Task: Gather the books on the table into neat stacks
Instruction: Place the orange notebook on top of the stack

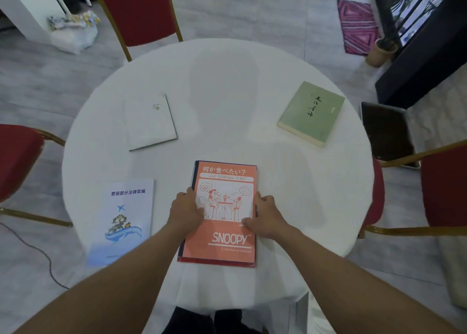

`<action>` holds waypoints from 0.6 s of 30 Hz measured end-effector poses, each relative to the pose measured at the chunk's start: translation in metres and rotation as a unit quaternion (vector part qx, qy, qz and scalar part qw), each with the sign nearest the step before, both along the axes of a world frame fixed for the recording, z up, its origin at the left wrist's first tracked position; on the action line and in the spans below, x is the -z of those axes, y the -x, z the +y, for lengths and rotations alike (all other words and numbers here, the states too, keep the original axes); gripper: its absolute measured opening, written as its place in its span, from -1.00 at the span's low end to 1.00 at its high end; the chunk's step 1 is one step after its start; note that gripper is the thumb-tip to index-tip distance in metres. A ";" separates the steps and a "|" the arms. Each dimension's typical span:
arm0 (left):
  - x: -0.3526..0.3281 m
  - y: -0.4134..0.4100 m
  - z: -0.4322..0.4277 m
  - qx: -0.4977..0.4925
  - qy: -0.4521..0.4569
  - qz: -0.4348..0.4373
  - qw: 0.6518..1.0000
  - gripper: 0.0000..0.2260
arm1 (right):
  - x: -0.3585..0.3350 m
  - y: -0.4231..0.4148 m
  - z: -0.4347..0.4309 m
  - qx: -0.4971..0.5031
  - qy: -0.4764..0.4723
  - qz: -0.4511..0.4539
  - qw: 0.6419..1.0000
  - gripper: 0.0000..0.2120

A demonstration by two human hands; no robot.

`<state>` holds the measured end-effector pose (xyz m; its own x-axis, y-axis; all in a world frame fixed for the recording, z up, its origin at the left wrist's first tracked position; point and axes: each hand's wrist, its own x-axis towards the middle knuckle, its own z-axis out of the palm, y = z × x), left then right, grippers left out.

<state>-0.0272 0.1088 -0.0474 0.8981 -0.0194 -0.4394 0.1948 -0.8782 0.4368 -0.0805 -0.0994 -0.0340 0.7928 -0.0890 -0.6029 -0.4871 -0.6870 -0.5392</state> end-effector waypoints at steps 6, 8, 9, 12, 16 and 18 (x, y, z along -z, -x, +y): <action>0.000 -0.004 -0.001 0.007 -0.023 0.018 1.000 -0.64 | 0.001 0.001 0.002 0.015 -0.012 0.004 1.000 -0.29; 0.001 -0.006 -0.001 0.004 -0.027 0.026 0.999 -0.62 | 0.001 0.000 0.002 0.018 -0.013 0.007 1.000 -0.30; 0.001 -0.006 -0.001 0.004 -0.028 0.032 0.999 -0.62 | 0.001 0.000 0.002 0.019 -0.014 0.009 1.000 -0.30; 0.001 -0.009 -0.001 0.006 -0.032 0.046 0.998 -0.59 | 0.003 -0.001 0.002 0.023 -0.018 0.013 0.999 -0.29; 0.000 -0.013 -0.003 0.012 -0.050 0.059 0.997 -0.55 | 0.005 -0.002 0.001 0.021 -0.018 0.023 0.999 -0.28; -0.001 -0.014 -0.004 0.014 -0.058 0.064 0.996 -0.54 | 0.006 -0.004 0.001 0.020 -0.017 0.028 0.999 -0.27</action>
